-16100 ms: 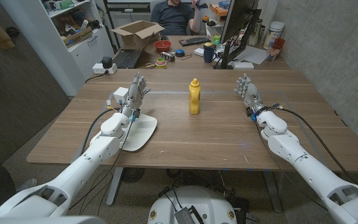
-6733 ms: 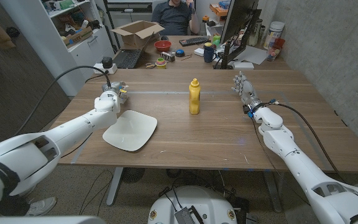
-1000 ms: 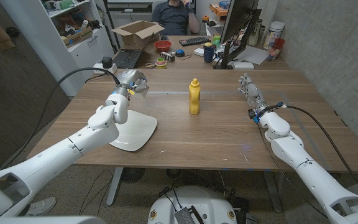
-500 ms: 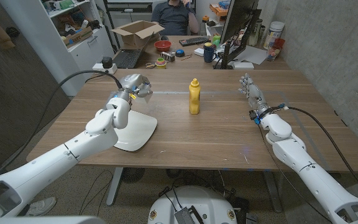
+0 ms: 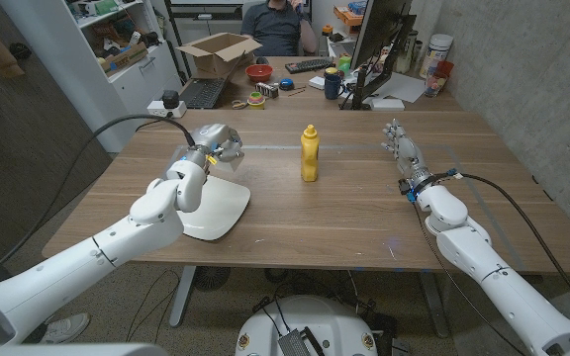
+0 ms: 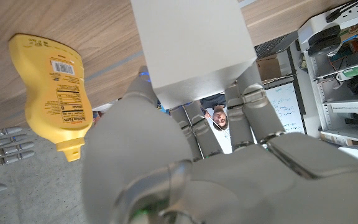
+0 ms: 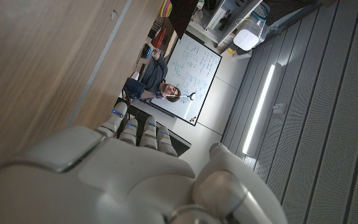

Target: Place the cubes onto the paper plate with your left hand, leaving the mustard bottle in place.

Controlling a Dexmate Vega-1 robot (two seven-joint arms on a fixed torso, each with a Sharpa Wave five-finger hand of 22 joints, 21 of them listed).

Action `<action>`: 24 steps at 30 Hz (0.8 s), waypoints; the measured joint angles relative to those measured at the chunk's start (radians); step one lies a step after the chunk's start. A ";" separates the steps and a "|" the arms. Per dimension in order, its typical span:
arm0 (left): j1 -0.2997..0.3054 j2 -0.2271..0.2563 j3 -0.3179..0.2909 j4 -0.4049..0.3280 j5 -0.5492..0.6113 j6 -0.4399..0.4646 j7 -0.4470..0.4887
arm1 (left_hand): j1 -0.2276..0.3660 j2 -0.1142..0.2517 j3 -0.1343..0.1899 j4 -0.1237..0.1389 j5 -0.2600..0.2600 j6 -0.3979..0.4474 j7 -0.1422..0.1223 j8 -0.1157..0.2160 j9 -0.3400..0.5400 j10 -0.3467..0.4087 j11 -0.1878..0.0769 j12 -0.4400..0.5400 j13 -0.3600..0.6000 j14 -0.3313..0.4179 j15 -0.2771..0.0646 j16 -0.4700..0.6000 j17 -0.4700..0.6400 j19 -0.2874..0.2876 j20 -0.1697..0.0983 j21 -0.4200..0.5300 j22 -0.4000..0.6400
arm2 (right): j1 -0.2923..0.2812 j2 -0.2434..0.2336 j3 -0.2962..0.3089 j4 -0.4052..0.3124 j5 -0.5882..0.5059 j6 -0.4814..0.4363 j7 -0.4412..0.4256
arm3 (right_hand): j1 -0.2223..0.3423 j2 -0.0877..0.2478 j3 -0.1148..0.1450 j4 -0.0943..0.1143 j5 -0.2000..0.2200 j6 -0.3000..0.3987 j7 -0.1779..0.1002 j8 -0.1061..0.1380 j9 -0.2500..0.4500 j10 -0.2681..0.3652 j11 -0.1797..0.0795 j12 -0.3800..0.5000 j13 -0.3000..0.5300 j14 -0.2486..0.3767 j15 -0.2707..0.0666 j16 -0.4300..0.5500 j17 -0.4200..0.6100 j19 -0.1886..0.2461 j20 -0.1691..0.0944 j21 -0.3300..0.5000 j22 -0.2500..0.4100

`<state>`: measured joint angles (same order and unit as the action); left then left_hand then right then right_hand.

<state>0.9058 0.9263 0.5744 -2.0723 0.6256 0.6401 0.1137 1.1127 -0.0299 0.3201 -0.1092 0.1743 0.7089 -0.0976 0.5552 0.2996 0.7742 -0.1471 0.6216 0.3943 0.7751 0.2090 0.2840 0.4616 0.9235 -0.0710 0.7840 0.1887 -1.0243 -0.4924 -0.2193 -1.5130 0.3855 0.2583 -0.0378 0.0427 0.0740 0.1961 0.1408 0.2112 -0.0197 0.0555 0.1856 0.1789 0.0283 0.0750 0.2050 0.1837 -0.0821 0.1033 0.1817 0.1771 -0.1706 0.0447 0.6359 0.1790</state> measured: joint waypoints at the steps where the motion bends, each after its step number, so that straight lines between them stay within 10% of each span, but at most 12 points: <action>1: 0.000 0.000 0.000 0.000 0.002 0.002 -0.001 | 0.000 0.000 0.000 0.000 0.000 0.001 -0.001 0.001 0.000 0.000 0.000 0.000 -0.001 0.000 0.000 0.000 0.000 0.000 0.000 0.000 0.000 | -0.002 -0.001 0.000 -0.003 0.000 0.000 0.000 | 0.000 0.000 0.000 0.000 0.000 0.000 0.000 0.000 0.000 0.000 0.000 0.000 0.000 0.000 0.000 0.000 0.000 0.000 0.000 -0.002 0.000; 24: 0.173 0.081 -0.086 -0.116 0.013 0.044 0.008 | 0.000 0.000 0.000 0.000 0.000 0.035 0.015 0.015 -0.003 0.000 0.000 0.008 -0.003 0.000 0.000 -0.008 0.008 0.000 0.000 0.012 -0.001 | -0.078 -0.031 -0.008 -0.102 -0.008 -0.005 -0.055 | 0.000 0.000 0.000 0.000 0.000 0.000 0.000 0.000 0.000 0.000 0.000 0.000 0.000 0.000 0.000 0.000 0.000 0.000 0.000 -0.008 0.000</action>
<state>1.0789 1.0070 0.4888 -2.1883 0.6383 0.6842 0.1213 1.1127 -0.0299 0.3200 -0.1093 0.1740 0.7435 -0.0823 0.5697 0.2969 0.7737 -0.1469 0.6292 0.3917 0.7751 0.2089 0.2761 0.4698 0.9235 -0.0710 0.7957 0.1880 -1.1027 -0.5237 -0.2276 -1.6149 0.3775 0.2536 -0.0928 0.0427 0.0740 0.1961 0.1408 0.2112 -0.0197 0.0555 0.1856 0.1789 0.0283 0.0750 0.2050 0.1837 -0.0821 0.1033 0.1817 0.1771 -0.1706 0.0447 0.6282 0.1790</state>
